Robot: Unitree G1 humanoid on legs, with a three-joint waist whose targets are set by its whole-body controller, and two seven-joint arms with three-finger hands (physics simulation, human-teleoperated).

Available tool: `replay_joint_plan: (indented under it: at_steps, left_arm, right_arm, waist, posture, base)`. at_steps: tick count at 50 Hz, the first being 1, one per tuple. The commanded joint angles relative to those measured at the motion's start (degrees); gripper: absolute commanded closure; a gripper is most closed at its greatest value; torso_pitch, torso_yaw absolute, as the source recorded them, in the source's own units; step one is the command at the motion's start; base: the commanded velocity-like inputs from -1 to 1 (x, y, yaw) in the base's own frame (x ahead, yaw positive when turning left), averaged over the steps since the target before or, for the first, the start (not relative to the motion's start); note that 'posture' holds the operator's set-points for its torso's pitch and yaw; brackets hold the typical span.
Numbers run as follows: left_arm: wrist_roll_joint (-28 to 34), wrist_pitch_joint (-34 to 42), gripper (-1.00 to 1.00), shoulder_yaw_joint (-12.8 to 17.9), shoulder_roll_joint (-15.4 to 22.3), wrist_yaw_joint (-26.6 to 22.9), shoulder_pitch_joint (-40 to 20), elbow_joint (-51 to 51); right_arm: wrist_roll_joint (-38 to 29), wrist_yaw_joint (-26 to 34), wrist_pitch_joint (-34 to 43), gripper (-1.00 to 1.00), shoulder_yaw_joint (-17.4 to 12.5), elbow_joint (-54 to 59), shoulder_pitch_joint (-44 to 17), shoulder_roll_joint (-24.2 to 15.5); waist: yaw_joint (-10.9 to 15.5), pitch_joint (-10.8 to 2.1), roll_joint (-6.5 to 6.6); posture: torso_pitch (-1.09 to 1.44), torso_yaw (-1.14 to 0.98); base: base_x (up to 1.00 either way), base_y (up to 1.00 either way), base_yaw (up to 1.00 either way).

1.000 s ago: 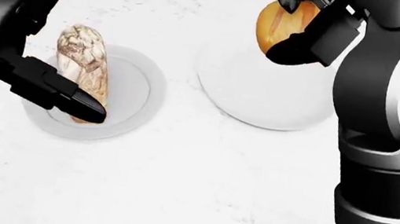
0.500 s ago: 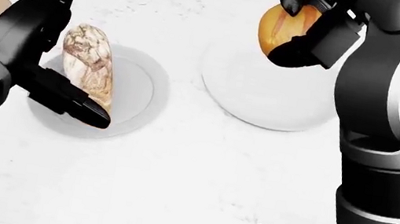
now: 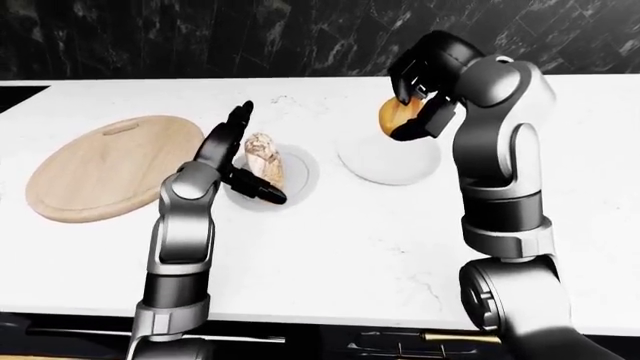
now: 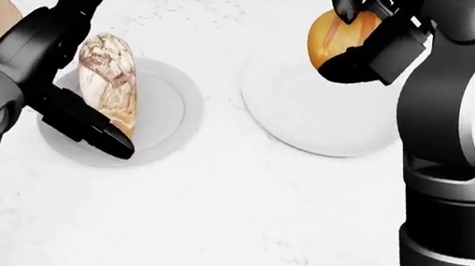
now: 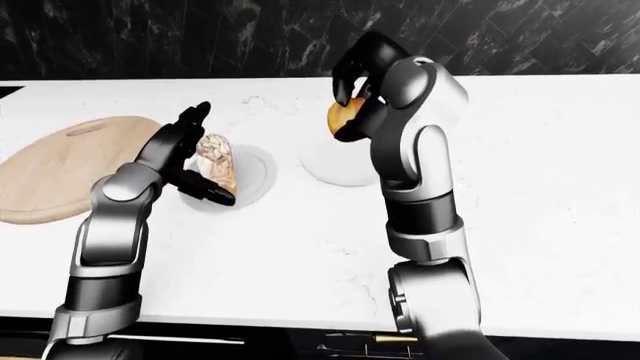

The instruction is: Place all breads on the cutting board.

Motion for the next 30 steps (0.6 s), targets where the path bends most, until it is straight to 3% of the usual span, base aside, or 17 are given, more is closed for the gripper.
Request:
replay_joint_plan:
  at_steps: [1,6,22,30]
  left_arm:
    - [0.2,-1.3,-0.88,0.4,0.2,0.4,-1.3,-1.6]
    - [0.3,-1.6,-0.59,0.5,0.1,0.2,-1.0,-1.7]
    - [0.0,-2.0,-0.12,0.8,0.0,0.5,-0.8,-3.1]
    - [-1.7,-3.8,0.54,1.3,-0.4,3.1,-1.8,-5.0]
  right_arm:
    - [-0.2,-0.9,-0.9,1.00,-0.3,-2.0,-2.2,-0.5]
    - [-0.1,-1.4,-1.0,1.00,-0.3,-1.8,-2.0,-0.3]
    - [0.5,-2.1,-1.0,1.00,-0.4,-1.8,-1.7,-0.5]
    - [0.6,-2.1,-0.8,1.00,-0.4,-2.3,-1.2,-0.6]
  waist:
    - [0.0,-1.46,-0.27]
    - [0.0,-1.45,-0.23]
    - [-0.1,-1.50,-0.21]
    - [0.0,-1.33,-0.43]
  posture:
    - [0.00,0.00]
    - [0.00,0.00]
    - [0.00,0.00]
    - [0.00,0.00]
  base:
    - [0.00,0.00,0.00]
    - [0.00,0.00,0.00]
    - [0.00,0.00,0.00]
    - [0.00,0.00,0.00]
